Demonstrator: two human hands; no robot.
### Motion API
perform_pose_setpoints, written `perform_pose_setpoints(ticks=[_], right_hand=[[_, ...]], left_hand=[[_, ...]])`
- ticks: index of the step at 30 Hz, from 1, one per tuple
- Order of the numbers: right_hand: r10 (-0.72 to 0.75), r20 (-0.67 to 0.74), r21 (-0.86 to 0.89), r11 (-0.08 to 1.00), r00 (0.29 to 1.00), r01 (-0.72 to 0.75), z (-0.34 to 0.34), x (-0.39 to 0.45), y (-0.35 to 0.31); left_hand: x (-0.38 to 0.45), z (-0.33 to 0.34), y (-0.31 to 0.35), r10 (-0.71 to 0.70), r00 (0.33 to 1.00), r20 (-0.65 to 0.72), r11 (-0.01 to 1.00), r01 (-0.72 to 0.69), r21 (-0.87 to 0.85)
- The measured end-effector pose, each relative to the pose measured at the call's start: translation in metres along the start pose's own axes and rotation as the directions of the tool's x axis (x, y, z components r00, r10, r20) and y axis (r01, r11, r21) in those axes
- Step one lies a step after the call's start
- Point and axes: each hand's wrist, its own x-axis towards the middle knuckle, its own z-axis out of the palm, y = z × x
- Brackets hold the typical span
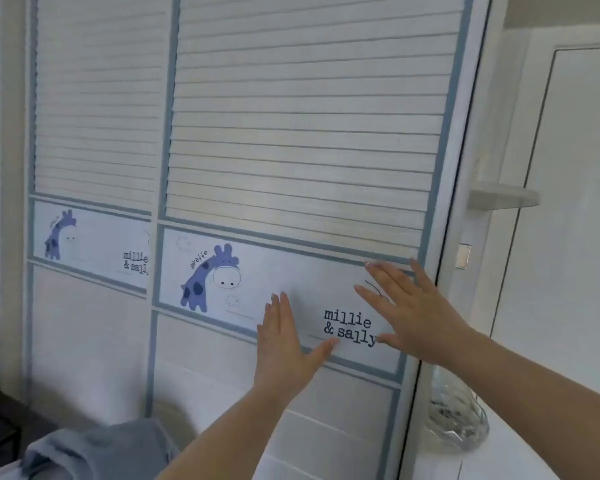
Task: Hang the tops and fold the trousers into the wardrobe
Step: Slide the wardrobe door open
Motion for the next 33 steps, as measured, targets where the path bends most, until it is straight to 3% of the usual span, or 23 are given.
perform_pose_setpoints(ticks=[3, 6, 17, 23, 27, 33], right_hand=[[0.018, 0.000, 0.026, 1.000, 1.000, -0.018, 0.029, 0.031, 0.002], [0.031, -0.035, -0.009, 0.999, 0.999, -0.031, 0.053, 0.052, 0.003], [0.023, -0.092, -0.059, 0.998, 0.995, -0.029, 0.075, 0.080, -0.011], [0.066, -0.136, 0.002, 0.998, 0.989, -0.066, 0.077, 0.104, -0.032], [0.109, -0.188, 0.137, 0.987, 0.976, -0.084, 0.073, 0.119, -0.045], [0.156, -0.168, 0.242, 0.964, 0.973, -0.112, 0.071, 0.131, -0.061]], left_hand=[[0.036, 0.025, -0.013, -0.006, 1.000, -0.002, 0.999, 0.006, -0.050], [0.062, 0.046, -0.017, -0.006, 0.993, -0.115, 0.996, -0.004, -0.086], [0.100, 0.074, -0.039, -0.007, 0.967, -0.256, 0.987, -0.034, -0.158], [0.111, 0.058, -0.061, -0.026, 0.961, -0.274, 0.986, -0.021, -0.168], [0.119, 0.045, -0.076, -0.030, 0.960, -0.280, 0.990, -0.010, -0.140], [0.131, 0.023, -0.093, -0.103, 0.948, -0.302, 0.992, 0.076, -0.100]])
